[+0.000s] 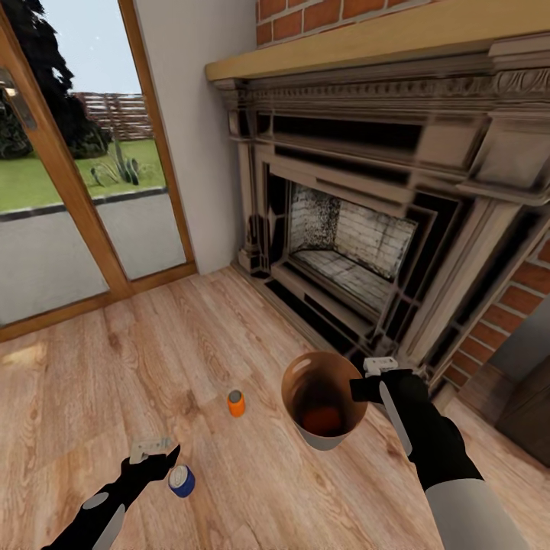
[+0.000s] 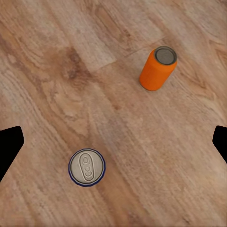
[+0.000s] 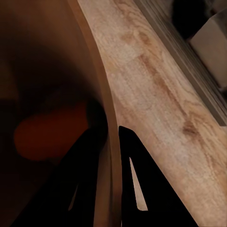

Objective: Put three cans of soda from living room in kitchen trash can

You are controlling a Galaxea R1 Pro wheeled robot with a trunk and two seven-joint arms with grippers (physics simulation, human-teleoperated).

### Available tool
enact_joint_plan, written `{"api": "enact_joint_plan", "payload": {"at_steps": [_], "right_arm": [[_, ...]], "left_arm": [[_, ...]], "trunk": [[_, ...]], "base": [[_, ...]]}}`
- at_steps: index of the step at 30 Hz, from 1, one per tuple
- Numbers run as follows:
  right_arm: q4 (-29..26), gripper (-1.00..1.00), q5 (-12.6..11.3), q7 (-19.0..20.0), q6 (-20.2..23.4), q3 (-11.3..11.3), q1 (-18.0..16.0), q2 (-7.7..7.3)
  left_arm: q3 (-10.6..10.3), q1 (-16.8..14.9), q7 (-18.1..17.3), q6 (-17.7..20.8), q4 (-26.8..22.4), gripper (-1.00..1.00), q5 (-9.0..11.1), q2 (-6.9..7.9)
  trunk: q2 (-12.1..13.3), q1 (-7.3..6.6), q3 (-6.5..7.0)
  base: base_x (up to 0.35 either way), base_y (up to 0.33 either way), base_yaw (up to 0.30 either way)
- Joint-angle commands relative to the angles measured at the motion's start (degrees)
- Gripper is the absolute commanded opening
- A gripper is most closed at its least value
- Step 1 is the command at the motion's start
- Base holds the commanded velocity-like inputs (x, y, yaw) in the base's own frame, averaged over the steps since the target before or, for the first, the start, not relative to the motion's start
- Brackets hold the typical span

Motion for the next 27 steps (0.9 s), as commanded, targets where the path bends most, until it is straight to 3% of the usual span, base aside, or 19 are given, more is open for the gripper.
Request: {"api": "enact_joint_plan", "payload": {"at_steps": [1, 27], "right_arm": [[-0.02, -1.00, -0.93, 0.20, 0.01, -0.01, -0.02, 0.00], [-0.02, -1.00, -0.93, 0.20, -0.02, -0.01, -0.06, 0.04]], "left_arm": [[0.00, 0.00, 0.00, 0.00, 0.00, 1.00, 0.00, -0.02], [0.07, 0.00, 0.00, 0.00, 0.00, 1.00, 0.00, 0.00]], "trunk": [[0.00, -0.01, -0.09], [0.00, -0.01, -2.45]], "base": [[0.000, 0.000, 0.000], [0.000, 0.000, 0.000]]}}
